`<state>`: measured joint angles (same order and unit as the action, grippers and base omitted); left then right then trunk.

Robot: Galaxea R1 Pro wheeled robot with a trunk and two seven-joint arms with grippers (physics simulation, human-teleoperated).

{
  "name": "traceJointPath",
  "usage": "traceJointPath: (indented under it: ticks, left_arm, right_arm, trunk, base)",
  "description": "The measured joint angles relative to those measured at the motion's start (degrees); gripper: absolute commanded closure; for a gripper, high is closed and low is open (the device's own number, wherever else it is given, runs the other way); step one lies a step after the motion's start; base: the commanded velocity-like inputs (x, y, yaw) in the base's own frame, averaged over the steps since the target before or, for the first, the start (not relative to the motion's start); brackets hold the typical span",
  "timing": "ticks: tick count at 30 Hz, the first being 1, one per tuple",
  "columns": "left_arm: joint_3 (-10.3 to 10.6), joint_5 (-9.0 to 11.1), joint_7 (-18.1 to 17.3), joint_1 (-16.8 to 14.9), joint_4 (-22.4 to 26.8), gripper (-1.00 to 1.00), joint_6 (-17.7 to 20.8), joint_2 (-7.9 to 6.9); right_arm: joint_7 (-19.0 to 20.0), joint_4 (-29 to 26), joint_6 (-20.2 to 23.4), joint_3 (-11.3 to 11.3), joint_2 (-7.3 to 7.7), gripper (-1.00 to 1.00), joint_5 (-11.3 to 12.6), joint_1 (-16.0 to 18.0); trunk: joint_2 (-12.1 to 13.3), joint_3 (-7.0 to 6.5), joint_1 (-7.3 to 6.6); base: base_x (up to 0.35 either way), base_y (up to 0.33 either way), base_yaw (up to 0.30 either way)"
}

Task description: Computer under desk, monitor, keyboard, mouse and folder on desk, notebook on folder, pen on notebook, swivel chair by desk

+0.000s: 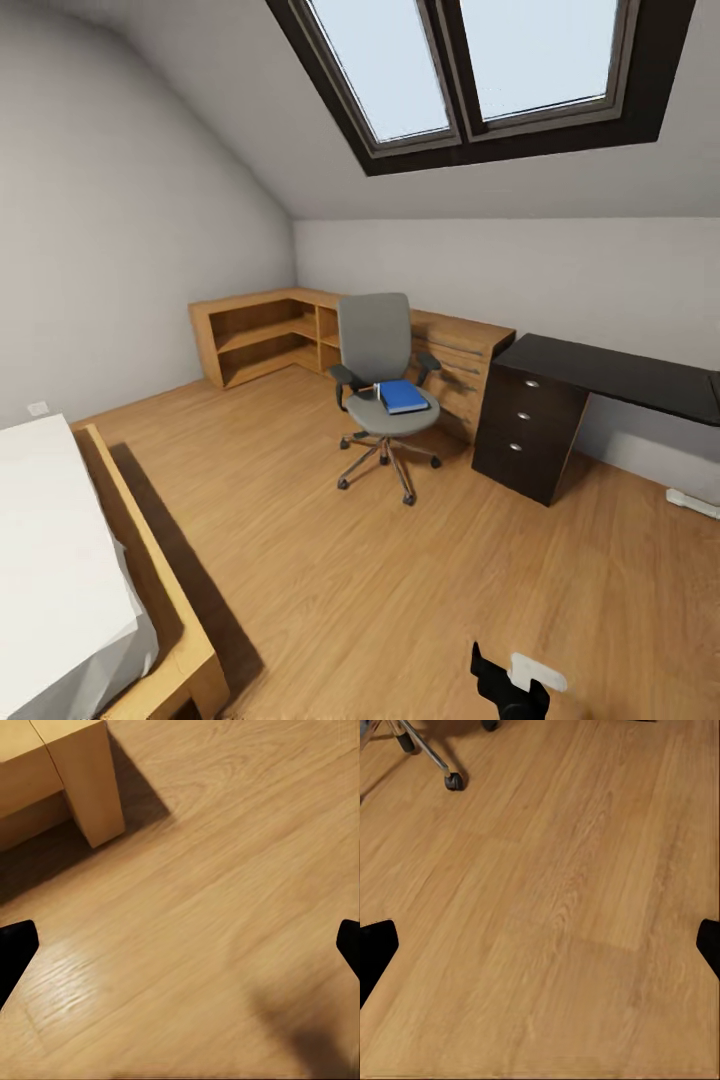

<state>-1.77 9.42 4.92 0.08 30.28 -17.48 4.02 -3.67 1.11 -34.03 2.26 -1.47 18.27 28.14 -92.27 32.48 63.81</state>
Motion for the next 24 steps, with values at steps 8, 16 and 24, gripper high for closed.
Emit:
traceJointPath:
  ticks: [8,16,24]
  left_arm:
    - [0.0,0.0,0.0,0.0,0.0,-1.0,0.0,-0.01]
    - [0.0,0.0,0.0,0.0,0.0,-1.0,0.0,-0.01]
    - [0.0,0.0,0.0,0.0,0.0,-1.0,0.1,-0.01]
  right_arm:
    - [0.0,0.0,0.1,0.0,0.08,-1.0,0.0,0.0]
    - [0.0,0.0,0.2,0.0,0.03,-1.0,0.0,0.0]
    - [0.0,0.0,0.2,0.0,0.08,-1.0,0.0,0.0]
  trunk:
    - [0.0,-0.05,-0.03]
    - [0.0,0.04,-0.01]
    - [0.0,0.26,0.0]
  base:
    - [-0.087,0.072,-0.247]
    - [-0.063,0.003,-0.051]
    - [-0.251,0.0,-0.17]
